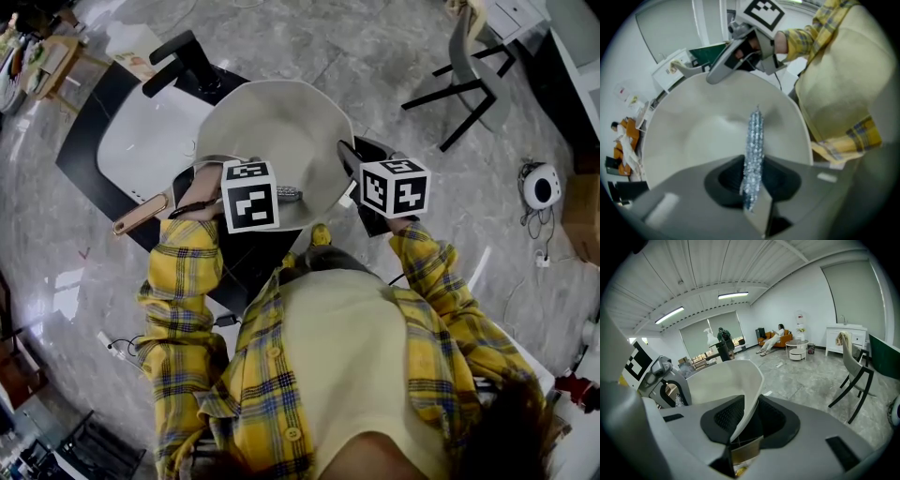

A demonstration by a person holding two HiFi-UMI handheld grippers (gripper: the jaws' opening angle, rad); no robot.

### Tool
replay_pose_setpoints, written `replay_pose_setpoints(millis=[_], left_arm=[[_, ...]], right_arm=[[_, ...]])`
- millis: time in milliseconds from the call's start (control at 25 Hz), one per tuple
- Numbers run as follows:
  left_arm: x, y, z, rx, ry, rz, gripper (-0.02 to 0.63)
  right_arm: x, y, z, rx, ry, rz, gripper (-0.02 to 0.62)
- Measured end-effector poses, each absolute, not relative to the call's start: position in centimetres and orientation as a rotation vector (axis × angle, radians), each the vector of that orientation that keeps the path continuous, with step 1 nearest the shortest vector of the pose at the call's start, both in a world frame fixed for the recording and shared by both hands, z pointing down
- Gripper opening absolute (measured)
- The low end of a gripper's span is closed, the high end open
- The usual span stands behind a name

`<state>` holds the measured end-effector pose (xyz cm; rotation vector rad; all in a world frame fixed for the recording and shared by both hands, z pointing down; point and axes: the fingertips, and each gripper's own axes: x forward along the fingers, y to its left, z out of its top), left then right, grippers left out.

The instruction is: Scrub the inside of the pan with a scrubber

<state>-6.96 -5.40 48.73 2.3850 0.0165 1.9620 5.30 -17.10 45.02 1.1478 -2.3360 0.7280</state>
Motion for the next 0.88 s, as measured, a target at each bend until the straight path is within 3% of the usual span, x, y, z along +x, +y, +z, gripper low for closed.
replay_pose_setpoints(millis=[880], left_arm=[[-5.4, -2.3, 43.6, 2.524, 0.076, 1.69, 0.086]], right_arm=[[5.2, -17.3, 45.1, 1.146, -2.331, 0.714, 0.067]])
